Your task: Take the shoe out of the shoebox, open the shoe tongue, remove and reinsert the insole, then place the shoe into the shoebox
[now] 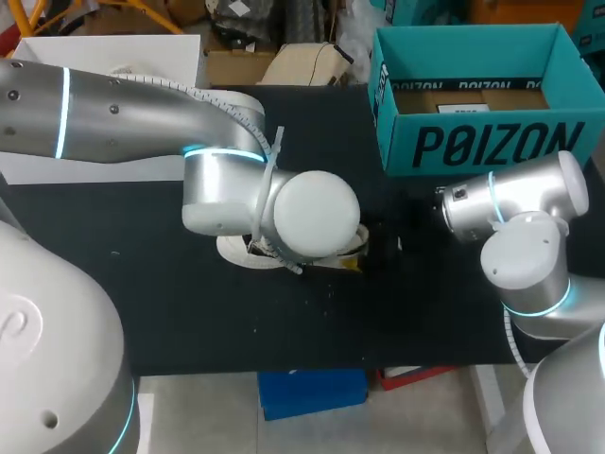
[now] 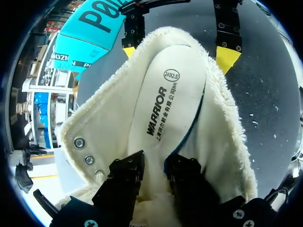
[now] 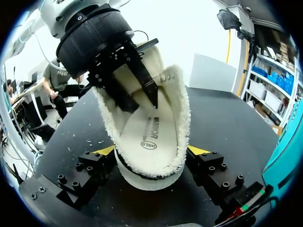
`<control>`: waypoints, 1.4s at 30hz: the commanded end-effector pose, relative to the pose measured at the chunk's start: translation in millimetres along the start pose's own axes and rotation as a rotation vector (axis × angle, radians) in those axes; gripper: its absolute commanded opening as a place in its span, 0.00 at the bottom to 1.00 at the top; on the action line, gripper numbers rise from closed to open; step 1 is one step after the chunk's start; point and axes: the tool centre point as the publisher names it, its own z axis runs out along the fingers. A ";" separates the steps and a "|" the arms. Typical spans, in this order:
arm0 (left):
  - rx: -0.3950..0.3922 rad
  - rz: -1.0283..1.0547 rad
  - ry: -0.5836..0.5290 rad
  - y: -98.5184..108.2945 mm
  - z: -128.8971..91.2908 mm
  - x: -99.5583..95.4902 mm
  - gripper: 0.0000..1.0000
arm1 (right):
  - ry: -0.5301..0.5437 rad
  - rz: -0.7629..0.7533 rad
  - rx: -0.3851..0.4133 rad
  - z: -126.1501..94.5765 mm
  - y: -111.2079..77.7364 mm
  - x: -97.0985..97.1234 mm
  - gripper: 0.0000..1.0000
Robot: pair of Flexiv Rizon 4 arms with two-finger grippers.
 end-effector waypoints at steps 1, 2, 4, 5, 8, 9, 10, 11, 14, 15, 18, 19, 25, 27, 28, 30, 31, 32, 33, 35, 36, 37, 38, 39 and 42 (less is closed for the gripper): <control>0.043 0.004 -0.033 20.3 76.8 -0.2 0.19 | -0.001 0.002 0.002 -2.8 -4.4 -0.6 0.00; 0.049 0.004 -0.031 19.8 77.4 -0.2 0.08 | -0.001 0.002 0.002 -2.8 -4.4 -0.6 0.00; 0.056 0.006 -0.020 19.3 79.1 -0.3 0.00 | -0.001 0.002 0.002 -2.8 -4.4 -0.6 0.00; 0.059 0.006 -0.011 18.8 80.4 -0.3 0.00 | -0.001 0.002 0.002 -2.8 -4.4 -0.6 0.00; 0.074 0.015 0.025 16.0 79.7 1.0 0.00 | -0.001 0.002 0.002 -2.8 -4.4 -0.6 0.00; 0.079 0.021 0.040 14.4 78.4 1.2 0.00 | -0.001 0.002 0.002 -2.8 -4.4 -0.6 0.00; 0.083 0.033 0.058 12.3 76.9 1.3 0.00 | -0.001 0.002 0.002 -2.8 -4.4 -0.6 0.00; 0.089 0.040 0.071 10.7 75.5 1.4 0.00 | -0.001 0.002 0.002 -2.8 -4.4 -0.6 0.00; 0.133 0.061 0.148 6.2 68.0 0.2 0.00 | -0.001 0.002 0.002 -2.8 -4.4 -0.6 0.00; 0.149 0.059 0.169 6.1 65.5 -0.1 0.00 | -0.001 0.002 0.002 -2.8 -4.4 -0.6 0.00; 0.177 0.074 0.222 2.5 57.3 0.3 0.00 | -0.001 0.002 0.002 -2.8 -4.4 -0.6 0.00; 0.193 0.085 0.254 1.0 54.5 0.2 0.00 | -0.001 0.002 0.002 -2.8 -4.4 -0.6 0.00; 0.260 0.102 0.353 -6.1 38.1 1.5 0.00 | -0.001 0.002 0.002 -2.8 -4.4 -0.6 0.00; 0.280 0.096 0.368 -7.3 31.0 1.3 0.00 | -0.001 0.002 0.002 -2.8 -4.4 -0.6 0.00; 0.291 0.096 0.377 -8.2 27.8 0.7 0.00 | -0.001 0.002 0.002 -2.8 -4.4 -0.6 0.00; 0.314 0.092 0.387 -9.9 21.8 -0.5 0.00 | -0.001 0.002 0.002 -2.8 -4.4 -0.6 0.00; 0.324 0.093 0.389 -11.1 18.5 -1.0 0.00 | -0.001 0.002 0.002 -2.8 -4.4 -0.6 0.00; 0.327 0.093 0.391 -12.1 15.8 -1.3 0.00 | -0.001 0.002 0.002 -2.8 -4.4 -0.6 0.00; 0.339 0.094 0.397 -13.4 12.9 -1.5 0.00 | -0.001 0.002 0.002 -2.8 -4.4 -0.6 0.00; 0.364 0.094 0.407 -14.9 7.9 -1.7 0.00 | -0.001 0.002 0.002 -2.8 -4.4 -0.6 0.00; 0.376 0.094 0.411 -15.7 5.3 -1.9 0.00 | -0.001 0.002 0.002 -2.8 -4.4 -0.6 0.00; 0.386 0.093 0.419 -16.5 3.0 -2.0 0.00 | -0.001 0.002 0.002 -2.8 -4.4 -0.6 0.00; 0.393 0.094 0.425 -17.4 1.0 -2.0 0.00 | -0.001 0.002 0.002 -2.8 -4.4 -0.6 0.00; 0.398 0.092 0.429 -17.9 -1.0 -2.0 0.00 | -0.001 0.002 0.002 -2.8 -4.4 -0.6 0.00; 0.417 0.088 0.458 -18.4 -5.9 -3.4 0.00 | -0.001 0.002 0.002 -2.8 -4.4 -0.6 0.00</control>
